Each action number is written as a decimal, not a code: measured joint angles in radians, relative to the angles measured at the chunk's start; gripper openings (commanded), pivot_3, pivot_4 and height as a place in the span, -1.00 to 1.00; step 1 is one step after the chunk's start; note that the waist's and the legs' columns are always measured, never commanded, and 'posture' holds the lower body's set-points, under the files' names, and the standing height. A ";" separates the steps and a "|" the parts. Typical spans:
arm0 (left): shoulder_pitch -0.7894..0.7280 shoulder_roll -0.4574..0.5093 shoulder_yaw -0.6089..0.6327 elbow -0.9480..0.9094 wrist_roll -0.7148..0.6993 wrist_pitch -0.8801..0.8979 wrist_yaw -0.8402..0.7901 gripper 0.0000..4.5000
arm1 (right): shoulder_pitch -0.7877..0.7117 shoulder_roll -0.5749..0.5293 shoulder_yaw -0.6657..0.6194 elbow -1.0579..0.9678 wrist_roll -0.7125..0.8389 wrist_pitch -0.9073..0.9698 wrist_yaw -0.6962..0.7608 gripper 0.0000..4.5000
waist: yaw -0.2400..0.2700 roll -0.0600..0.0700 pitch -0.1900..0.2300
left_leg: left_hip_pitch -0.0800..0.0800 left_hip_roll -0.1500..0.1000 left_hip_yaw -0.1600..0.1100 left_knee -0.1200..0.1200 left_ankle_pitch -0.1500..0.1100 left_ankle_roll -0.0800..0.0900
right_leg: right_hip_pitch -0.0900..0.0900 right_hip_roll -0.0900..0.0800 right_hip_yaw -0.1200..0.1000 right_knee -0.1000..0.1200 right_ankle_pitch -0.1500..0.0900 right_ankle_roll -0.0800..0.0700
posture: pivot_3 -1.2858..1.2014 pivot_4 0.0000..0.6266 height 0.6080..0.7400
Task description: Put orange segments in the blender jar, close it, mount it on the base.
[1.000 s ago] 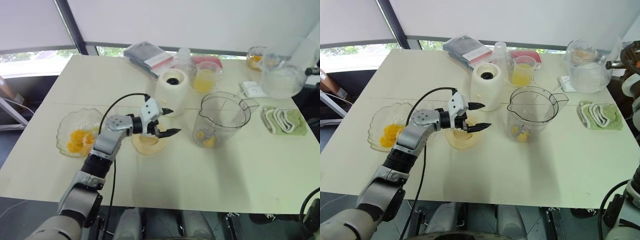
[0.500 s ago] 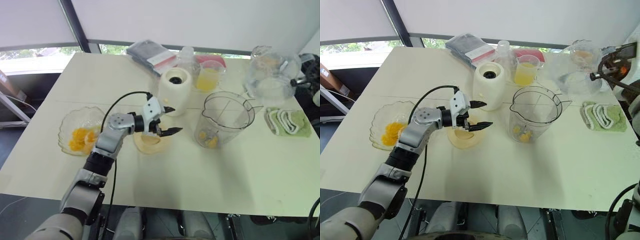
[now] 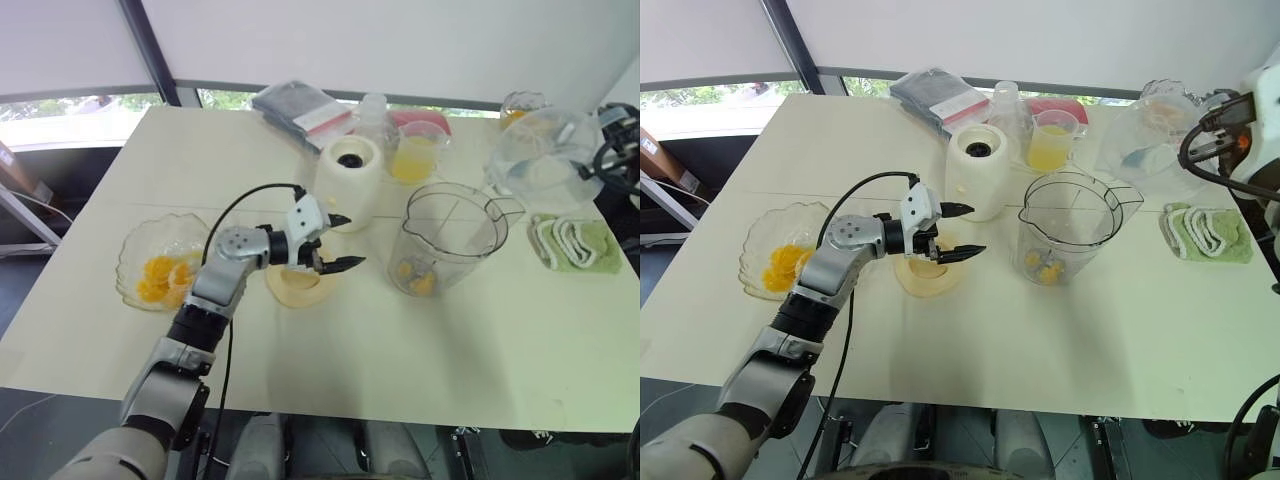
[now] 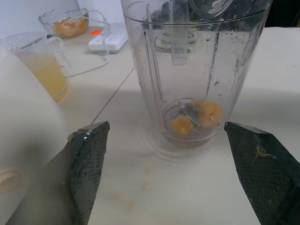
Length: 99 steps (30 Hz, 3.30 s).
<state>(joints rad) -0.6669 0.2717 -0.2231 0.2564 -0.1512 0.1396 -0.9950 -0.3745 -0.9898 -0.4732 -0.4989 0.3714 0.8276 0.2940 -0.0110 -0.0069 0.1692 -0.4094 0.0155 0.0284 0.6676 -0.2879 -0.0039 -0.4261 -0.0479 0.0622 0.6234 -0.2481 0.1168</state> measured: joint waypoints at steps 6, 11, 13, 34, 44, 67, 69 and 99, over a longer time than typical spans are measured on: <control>0.000 0.000 0.000 0.003 0.000 0.000 0.000 0.82 | 0.034 -0.018 0.031 0.002 -0.064 -0.047 0.048 -0.98 | 0.000 0.000 0.000 | 0.001 0.000 0.000 0.001 0.000 0.000 | 0.000 0.000 0.000 0.003 0.000 0.000 | 0.03 -0.52 1.00; 0.000 0.000 0.000 0.008 0.001 0.000 0.001 0.82 | 0.035 -0.018 0.033 0.003 -0.097 -0.069 0.071 -0.98 | 0.000 0.000 0.000 | 0.001 0.000 0.000 0.002 0.000 -0.001 | 0.000 0.000 0.000 0.005 0.000 0.000 | 0.03 -0.52 1.00; 0.000 0.000 0.000 0.008 0.001 -0.001 0.000 0.82 | 0.035 -0.018 0.035 0.003 -0.111 -0.076 0.082 -0.98 | 0.000 0.000 0.000 | 0.001 0.000 0.000 0.002 0.001 -0.001 | 0.000 0.001 0.000 0.006 0.000 0.000 | 0.03 -0.52 1.00; 0.000 0.000 0.000 0.003 0.002 0.003 0.001 0.82 | 0.046 -0.018 0.091 0.031 -0.223 -0.183 0.165 -0.98 | -0.001 0.000 0.000 | 0.000 0.000 0.000 0.013 0.001 -0.001 | 0.002 0.001 0.000 0.008 0.000 0.000 | 0.03 -0.52 1.00; 0.000 0.000 0.000 0.002 0.002 0.004 0.003 0.82 | 0.048 -0.018 0.111 0.049 -0.271 -0.226 0.189 -0.98 | 0.000 0.000 0.000 | 0.000 0.000 0.000 0.015 0.001 -0.001 | 0.002 0.001 0.001 0.009 0.000 0.000 | 0.03 -0.52 1.00; 0.000 -0.001 0.000 0.002 0.010 -0.001 0.002 0.82 | 0.093 -0.018 0.119 0.054 -0.375 -0.295 0.220 -0.98 | 0.000 0.000 0.000 | 0.000 0.000 0.000 0.015 0.001 -0.001 | 0.002 0.001 0.001 0.009 0.000 0.000 | 0.03 -0.52 1.00; 0.000 -0.001 0.000 0.002 0.010 -0.001 0.002 0.82 | 0.093 -0.017 0.119 0.054 -0.379 -0.295 0.221 -0.98 | 0.000 0.000 0.000 | 0.000 0.000 0.000 0.015 0.001 -0.001 | 0.002 0.001 0.001 0.009 0.000 0.000 | 0.03 -0.52 1.00; 0.017 -0.008 -0.001 -0.007 0.011 0.002 -0.002 0.82 | 0.050 0.608 -0.345 -0.044 -0.163 0.049 -0.193 -0.98 | -0.001 0.000 -0.001 | 0.001 0.000 -0.001 0.015 0.001 -0.001 | 0.003 0.001 0.001 0.012 0.001 0.000 | 0.03 -0.52 1.00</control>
<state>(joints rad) -0.6496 0.2635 -0.2237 0.2497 -0.1402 0.1419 -0.9966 -0.3247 -0.3816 -0.8185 -0.5430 0.2081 0.8770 0.1011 -0.0117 -0.0066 0.1681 -0.4082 0.0151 0.0272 0.6826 -0.2873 -0.0046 -0.4232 -0.0466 0.0628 0.6357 -0.2475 0.1170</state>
